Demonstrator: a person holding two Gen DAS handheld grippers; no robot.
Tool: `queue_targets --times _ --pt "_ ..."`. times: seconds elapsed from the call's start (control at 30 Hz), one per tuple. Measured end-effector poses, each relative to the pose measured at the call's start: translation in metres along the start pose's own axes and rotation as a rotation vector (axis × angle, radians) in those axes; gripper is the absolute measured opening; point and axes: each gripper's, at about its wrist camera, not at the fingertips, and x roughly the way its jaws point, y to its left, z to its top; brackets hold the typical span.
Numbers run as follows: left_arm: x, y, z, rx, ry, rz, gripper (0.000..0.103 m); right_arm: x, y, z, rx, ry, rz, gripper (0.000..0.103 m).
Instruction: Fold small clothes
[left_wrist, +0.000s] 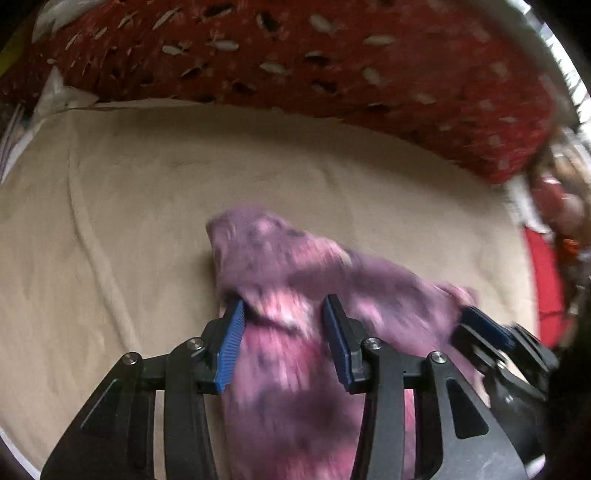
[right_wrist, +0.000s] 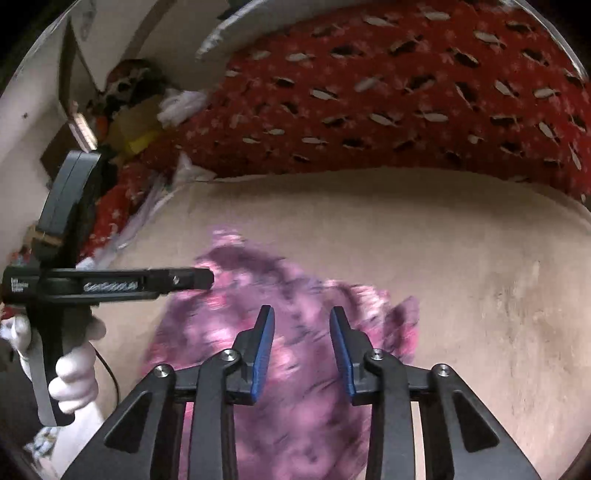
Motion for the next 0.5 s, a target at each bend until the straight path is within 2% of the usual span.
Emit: queue_targets --times 0.07,0.1,0.13,0.2,0.27,0.3,0.33,0.4,0.47,0.5 --pt "0.024 0.000 0.009 -0.032 0.035 0.023 0.052 0.017 -0.017 -0.004 0.001 0.032 -0.088 0.015" --pt "0.031 0.002 0.013 -0.054 0.044 0.019 0.053 0.029 -0.028 -0.010 0.003 0.063 -0.117 0.009" --pt "0.029 0.005 0.016 -0.066 0.042 0.014 0.055 0.029 -0.037 -0.015 0.023 0.033 -0.086 0.009" --pt "0.023 0.008 0.021 -0.074 0.064 -0.002 0.053 0.023 -0.046 -0.013 0.087 0.028 -0.042 0.008" --pt "0.002 0.019 0.016 -0.097 0.049 -0.082 0.052 0.014 -0.046 -0.009 0.111 0.030 -0.043 0.010" --pt "-0.014 0.027 0.007 -0.102 0.021 -0.124 0.052 -0.001 -0.045 -0.008 0.121 0.006 -0.040 0.017" --pt "-0.026 0.033 -0.002 -0.105 -0.002 -0.148 0.052 -0.010 -0.044 -0.008 0.124 -0.016 -0.023 0.017" --pt "-0.041 0.034 -0.021 -0.113 -0.022 -0.182 0.056 -0.031 -0.036 -0.014 0.112 -0.056 0.086 0.017" --pt "-0.036 0.035 -0.046 -0.128 0.001 -0.161 0.060 -0.032 -0.027 -0.029 0.072 -0.021 0.139 0.018" --pt "-0.025 0.032 -0.055 -0.118 0.041 -0.135 0.061 -0.022 -0.020 -0.038 0.034 0.032 0.109 0.022"
